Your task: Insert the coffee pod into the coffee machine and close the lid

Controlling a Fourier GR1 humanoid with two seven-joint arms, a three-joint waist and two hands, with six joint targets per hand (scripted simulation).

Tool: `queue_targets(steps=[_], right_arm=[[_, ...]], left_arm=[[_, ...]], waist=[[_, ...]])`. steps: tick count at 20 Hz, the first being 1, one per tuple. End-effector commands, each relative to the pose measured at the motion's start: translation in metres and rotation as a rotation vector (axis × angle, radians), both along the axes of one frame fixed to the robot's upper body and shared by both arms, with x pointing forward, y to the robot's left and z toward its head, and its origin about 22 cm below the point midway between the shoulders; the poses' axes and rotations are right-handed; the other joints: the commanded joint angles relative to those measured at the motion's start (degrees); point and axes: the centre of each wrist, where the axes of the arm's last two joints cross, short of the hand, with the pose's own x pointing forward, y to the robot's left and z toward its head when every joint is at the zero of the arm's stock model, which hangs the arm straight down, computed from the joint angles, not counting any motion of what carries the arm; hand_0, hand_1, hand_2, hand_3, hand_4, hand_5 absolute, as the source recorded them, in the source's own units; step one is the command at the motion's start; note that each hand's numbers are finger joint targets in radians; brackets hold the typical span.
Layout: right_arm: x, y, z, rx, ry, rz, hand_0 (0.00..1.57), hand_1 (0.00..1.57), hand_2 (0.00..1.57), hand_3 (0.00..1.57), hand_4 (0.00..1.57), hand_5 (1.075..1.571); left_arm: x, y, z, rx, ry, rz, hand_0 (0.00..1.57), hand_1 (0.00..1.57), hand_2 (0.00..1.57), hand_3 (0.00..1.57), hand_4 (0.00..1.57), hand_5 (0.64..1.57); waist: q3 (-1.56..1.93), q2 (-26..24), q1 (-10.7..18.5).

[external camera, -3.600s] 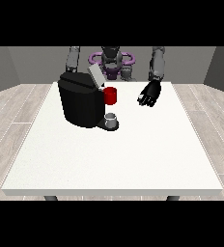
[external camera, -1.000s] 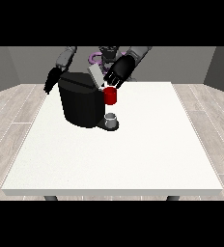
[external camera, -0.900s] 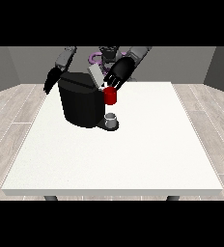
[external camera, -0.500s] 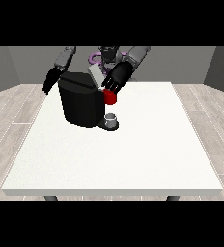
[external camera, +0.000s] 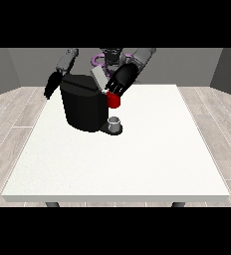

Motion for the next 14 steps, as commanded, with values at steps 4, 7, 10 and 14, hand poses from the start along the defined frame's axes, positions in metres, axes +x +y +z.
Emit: queue_targets(steps=[4,7,10,14], right_arm=[[-0.001,-0.007,-0.011,-0.002,-0.003,0.002,0.00,0.00,0.00,0.00,0.00,1.571],[-0.001,-0.002,-0.012,0.019,0.037,-0.012,0.00,0.00,0.00,0.00,0.00,1.571],[-0.006,0.011,-0.009,-0.008,0.004,-0.006,0.00,0.00,0.00,0.00,0.00,1.571],[-0.002,0.003,0.012,-0.031,-0.023,0.015,0.00,0.00,0.00,0.00,0.00,1.571]], left_arm=[[-0.001,-0.003,0.013,0.013,-0.035,-0.006,1.20,1.20,1.22,1.18,0.36,1.571],[0.000,-0.017,-0.005,0.027,-0.067,0.010,1.24,1.24,1.26,1.20,0.29,1.571],[-0.001,0.012,0.008,0.093,-0.061,0.037,1.21,1.21,1.23,1.13,0.00,1.571],[-0.004,0.029,0.002,0.179,-0.122,0.041,1.17,1.17,1.19,1.07,0.00,1.571]], waist=[[0.03,-0.75,0.77],[0.01,-1.16,0.24],[0.00,-0.51,-0.27],[-0.02,1.16,-1.65]])
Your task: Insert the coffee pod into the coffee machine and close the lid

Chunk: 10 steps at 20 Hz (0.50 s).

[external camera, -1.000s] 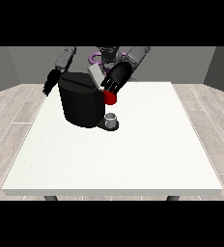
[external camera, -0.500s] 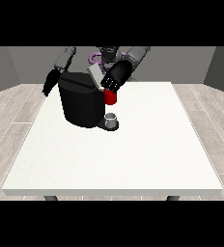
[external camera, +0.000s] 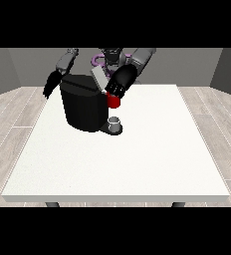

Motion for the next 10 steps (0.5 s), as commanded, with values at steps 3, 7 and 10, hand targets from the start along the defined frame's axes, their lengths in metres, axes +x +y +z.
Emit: queue_targets(steps=[3,7,10], right_arm=[[-0.001,0.002,0.001,0.011,0.030,-0.012,0.00,0.00,0.00,0.00,0.00,1.571],[0.004,0.001,0.006,-0.018,-0.018,0.006,0.00,0.00,0.00,0.00,0.00,1.571],[-0.006,0.000,-0.003,-0.018,-0.010,-0.007,0.00,0.00,0.00,0.00,0.06,1.571]], left_arm=[[0.001,0.007,-0.009,0.042,0.001,-0.003,1.17,1.17,1.17,1.02,0.00,1.571],[0.001,-0.006,0.013,0.006,-0.016,-0.010,1.12,1.12,1.14,0.98,0.00,1.571],[0.000,0.013,-0.011,-0.029,-0.061,-0.016,1.14,1.14,1.14,0.96,0.00,1.571]], waist=[[-0.01,0.09,0.41],[0.01,1.62,-0.69],[-0.02,1.38,-0.23]])
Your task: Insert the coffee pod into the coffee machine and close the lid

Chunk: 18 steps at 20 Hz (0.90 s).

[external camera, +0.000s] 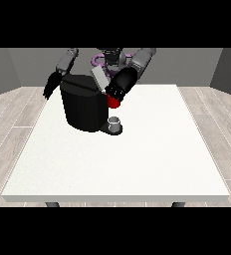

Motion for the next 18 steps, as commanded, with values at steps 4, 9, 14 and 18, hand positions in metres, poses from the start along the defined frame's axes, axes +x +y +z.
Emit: queue_targets(steps=[4,9,14,18], right_arm=[[0.005,0.015,0.014,-0.006,-0.055,0.005,0.00,0.00,0.00,0.00,0.14,1.571],[0.004,-0.007,0.005,-0.020,0.000,-0.004,0.00,0.00,0.00,0.00,0.07,1.571],[0.008,0.001,0.009,-0.013,-0.034,-0.005,0.00,0.00,0.00,0.00,0.19,1.571],[0.011,-0.007,0.019,-0.020,-0.028,0.012,0.00,0.00,0.00,0.00,0.09,1.571]], left_arm=[[-0.006,0.014,0.043,-0.046,-0.115,-0.007,1.23,1.23,1.20,0.95,0.00,1.571],[0.002,-0.009,-0.007,-0.014,-0.064,-0.032,1.23,1.23,1.21,0.97,0.00,1.571],[-0.005,0.004,0.025,0.057,-0.175,-0.042,1.09,1.09,1.07,0.80,0.00,1.571],[-0.006,0.011,0.031,0.068,-0.177,-0.030,0.81,0.81,0.91,0.66,0.00,1.571]], waist=[[-0.14,3.70,-1.12],[-0.14,0.82,-0.72],[-0.12,3.70,-0.41],[-0.12,3.36,-1.32]])
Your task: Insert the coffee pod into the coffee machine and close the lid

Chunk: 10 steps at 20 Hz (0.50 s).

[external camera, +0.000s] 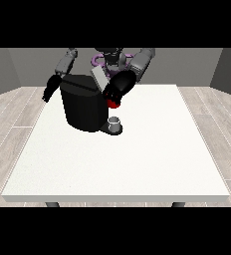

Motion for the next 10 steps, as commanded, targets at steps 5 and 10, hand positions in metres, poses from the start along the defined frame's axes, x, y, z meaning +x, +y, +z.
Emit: queue_targets(steps=[5,10], right_arm=[[-0.004,-0.002,-0.006,-0.030,-0.017,-0.001,0.00,0.00,0.00,0.00,0.15,1.571],[-0.001,0.000,-0.003,-0.009,0.004,-0.005,0.00,0.00,0.00,0.00,0.17,1.571]], left_arm=[[-0.002,0.010,0.008,0.041,-0.070,0.082,0.00,0.00,0.63,0.51,0.00,1.571],[-0.001,0.014,-0.005,0.046,-0.063,0.040,0.00,0.00,0.53,0.44,0.00,1.571]], waist=[[-0.04,0.56,-1.02],[-0.06,-0.02,0.91]])
